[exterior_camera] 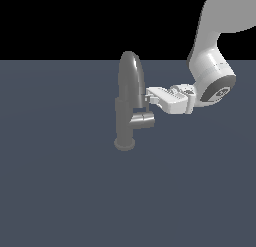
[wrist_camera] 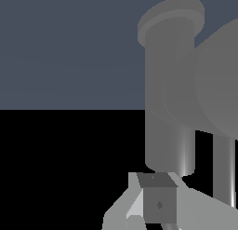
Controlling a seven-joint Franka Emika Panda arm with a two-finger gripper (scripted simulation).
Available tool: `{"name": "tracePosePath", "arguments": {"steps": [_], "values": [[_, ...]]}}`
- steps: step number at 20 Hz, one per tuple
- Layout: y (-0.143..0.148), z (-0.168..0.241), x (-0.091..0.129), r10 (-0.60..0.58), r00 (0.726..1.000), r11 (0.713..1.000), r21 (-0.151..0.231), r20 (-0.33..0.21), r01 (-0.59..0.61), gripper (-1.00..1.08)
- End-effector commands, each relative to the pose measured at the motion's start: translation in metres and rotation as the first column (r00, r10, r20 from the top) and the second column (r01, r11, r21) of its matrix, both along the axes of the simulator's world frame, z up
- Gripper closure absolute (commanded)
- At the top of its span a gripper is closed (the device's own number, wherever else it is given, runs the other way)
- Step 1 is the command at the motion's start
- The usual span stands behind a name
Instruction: Turn on the faucet by rotating a designated handle.
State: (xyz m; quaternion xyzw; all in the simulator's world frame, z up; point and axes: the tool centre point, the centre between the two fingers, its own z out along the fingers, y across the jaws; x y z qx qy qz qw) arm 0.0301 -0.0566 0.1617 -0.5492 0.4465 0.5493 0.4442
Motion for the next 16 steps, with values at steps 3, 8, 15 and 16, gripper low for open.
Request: {"name": "tracePosePath", "arguments": {"steps": [3, 8, 15, 16], "values": [[0.000, 0.000, 0.000, -0.001, 1.000, 1.000, 0.001, -0.001, 0.001, 1.08], [-0.002, 0.002, -0.012, -0.001, 1.000, 1.000, 0.001, -0.001, 0.001, 1.08], [-0.006, 0.006, -0.030, -0.002, 1.000, 1.000, 0.002, -0.001, 0.002, 1.08], [-0.006, 0.007, -0.033, -0.002, 1.000, 1.000, 0.002, -0.001, 0.002, 1.08]]}}
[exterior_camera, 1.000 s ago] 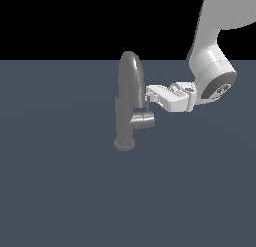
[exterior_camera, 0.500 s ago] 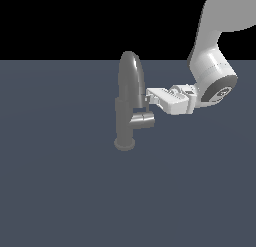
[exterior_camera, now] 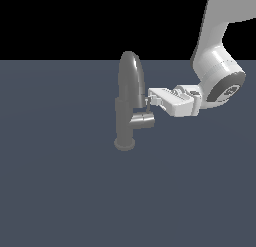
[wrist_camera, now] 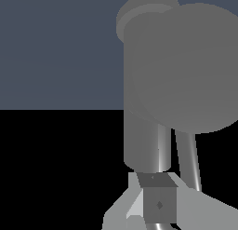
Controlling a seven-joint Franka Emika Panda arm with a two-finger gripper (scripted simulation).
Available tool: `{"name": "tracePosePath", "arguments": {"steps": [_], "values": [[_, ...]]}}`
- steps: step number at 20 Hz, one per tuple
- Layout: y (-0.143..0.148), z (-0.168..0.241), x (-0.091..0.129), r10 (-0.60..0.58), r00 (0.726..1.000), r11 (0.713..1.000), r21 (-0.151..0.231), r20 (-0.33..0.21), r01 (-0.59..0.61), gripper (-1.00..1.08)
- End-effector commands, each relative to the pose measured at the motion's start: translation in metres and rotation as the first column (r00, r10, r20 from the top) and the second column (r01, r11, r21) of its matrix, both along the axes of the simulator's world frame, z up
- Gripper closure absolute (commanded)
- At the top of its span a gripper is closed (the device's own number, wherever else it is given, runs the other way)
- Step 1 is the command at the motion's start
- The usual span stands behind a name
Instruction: Turn on the faucet by rotating a designated handle.
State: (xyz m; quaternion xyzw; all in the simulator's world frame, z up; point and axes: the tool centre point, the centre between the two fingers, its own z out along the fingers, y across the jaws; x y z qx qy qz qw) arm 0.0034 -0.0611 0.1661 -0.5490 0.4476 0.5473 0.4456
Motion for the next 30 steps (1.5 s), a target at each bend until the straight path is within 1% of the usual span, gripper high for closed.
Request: {"name": "tracePosePath", "arguments": {"steps": [1, 6, 7, 8, 22, 23, 24, 30], "values": [[-0.002, 0.003, -0.009, 0.003, 1.000, 1.000, 0.003, -0.003, -0.003, 1.08], [-0.005, 0.006, -0.023, 0.003, 1.000, 1.000, 0.003, -0.003, -0.003, 1.08], [-0.005, 0.006, -0.023, 0.003, 1.000, 1.000, 0.003, -0.003, -0.003, 1.08], [-0.003, 0.004, -0.018, 0.001, 1.000, 1.000, 0.000, 0.002, -0.001, 1.08], [-0.015, -0.024, -0.069, 0.003, 1.000, 1.000, 0.003, -0.003, -0.003, 1.08], [-0.015, -0.024, -0.069, 0.003, 1.000, 1.000, 0.003, -0.003, -0.003, 1.08], [-0.011, -0.014, -0.058, 0.005, 1.000, 1.000, 0.000, 0.022, -0.005, 1.08], [-0.015, -0.052, -0.071, 0.004, 1.000, 1.000, 0.002, 0.008, -0.004, 1.08]]}}
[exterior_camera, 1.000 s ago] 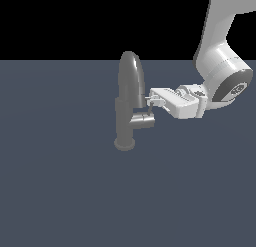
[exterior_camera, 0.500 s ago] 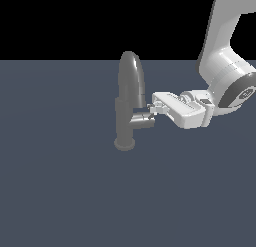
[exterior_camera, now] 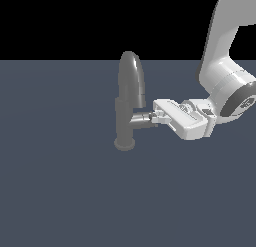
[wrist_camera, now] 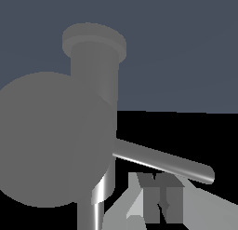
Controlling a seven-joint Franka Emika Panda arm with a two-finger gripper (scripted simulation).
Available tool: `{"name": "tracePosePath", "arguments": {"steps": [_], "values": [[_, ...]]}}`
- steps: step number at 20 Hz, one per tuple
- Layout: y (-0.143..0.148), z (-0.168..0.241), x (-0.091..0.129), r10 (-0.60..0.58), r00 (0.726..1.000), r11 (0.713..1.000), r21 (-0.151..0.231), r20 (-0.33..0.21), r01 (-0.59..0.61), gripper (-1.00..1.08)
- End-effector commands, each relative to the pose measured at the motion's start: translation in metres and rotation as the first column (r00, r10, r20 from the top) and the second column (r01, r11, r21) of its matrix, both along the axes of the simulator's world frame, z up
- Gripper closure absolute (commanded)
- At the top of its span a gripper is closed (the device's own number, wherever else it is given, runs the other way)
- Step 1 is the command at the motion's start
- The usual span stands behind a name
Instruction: Turn on the faucet by rotating a designated handle.
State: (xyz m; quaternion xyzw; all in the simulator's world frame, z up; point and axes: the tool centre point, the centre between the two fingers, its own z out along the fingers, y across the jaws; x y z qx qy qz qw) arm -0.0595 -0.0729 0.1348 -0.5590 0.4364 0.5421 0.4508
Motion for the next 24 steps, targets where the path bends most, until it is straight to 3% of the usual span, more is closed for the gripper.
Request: {"name": "tracePosePath", "arguments": {"steps": [1, 5, 6, 24], "values": [[-0.004, -0.027, -0.011, -0.007, 1.000, 1.000, -0.002, -0.026, 0.007, 1.08], [-0.005, -0.046, -0.017, -0.008, 0.999, 1.000, -0.002, -0.033, 0.008, 1.08], [-0.002, -0.024, -0.007, 0.001, 1.000, 1.000, 0.004, 0.000, -0.001, 1.08], [0.001, -0.091, 0.013, -0.008, 0.999, 1.000, -0.001, -0.032, 0.008, 1.08]]}}
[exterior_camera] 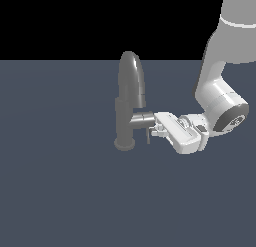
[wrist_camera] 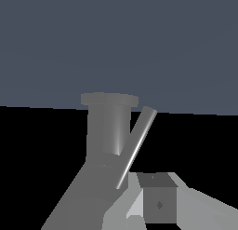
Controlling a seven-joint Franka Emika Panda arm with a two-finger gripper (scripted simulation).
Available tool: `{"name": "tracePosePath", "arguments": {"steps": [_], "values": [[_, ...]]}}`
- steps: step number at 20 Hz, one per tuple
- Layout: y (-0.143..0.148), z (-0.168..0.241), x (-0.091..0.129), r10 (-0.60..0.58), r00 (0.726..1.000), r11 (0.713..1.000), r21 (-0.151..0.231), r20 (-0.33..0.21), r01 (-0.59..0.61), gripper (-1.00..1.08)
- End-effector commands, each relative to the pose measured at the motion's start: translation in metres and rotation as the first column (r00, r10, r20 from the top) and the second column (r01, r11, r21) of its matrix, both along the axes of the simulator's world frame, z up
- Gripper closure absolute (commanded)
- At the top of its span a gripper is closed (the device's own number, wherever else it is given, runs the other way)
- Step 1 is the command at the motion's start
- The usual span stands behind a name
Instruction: Turn on the faucet by rotating a designated handle.
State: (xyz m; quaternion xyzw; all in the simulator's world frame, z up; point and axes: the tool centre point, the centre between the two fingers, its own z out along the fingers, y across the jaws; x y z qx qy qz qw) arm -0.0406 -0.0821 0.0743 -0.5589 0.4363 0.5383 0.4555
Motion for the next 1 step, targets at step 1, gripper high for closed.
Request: {"name": "tracePosePath", "arguments": {"steps": [1], "values": [[0.0101, -0.0303, -0.0064, 0.001, 0.999, 1.000, -0.003, -0.041, -0.001, 1.08]]}}
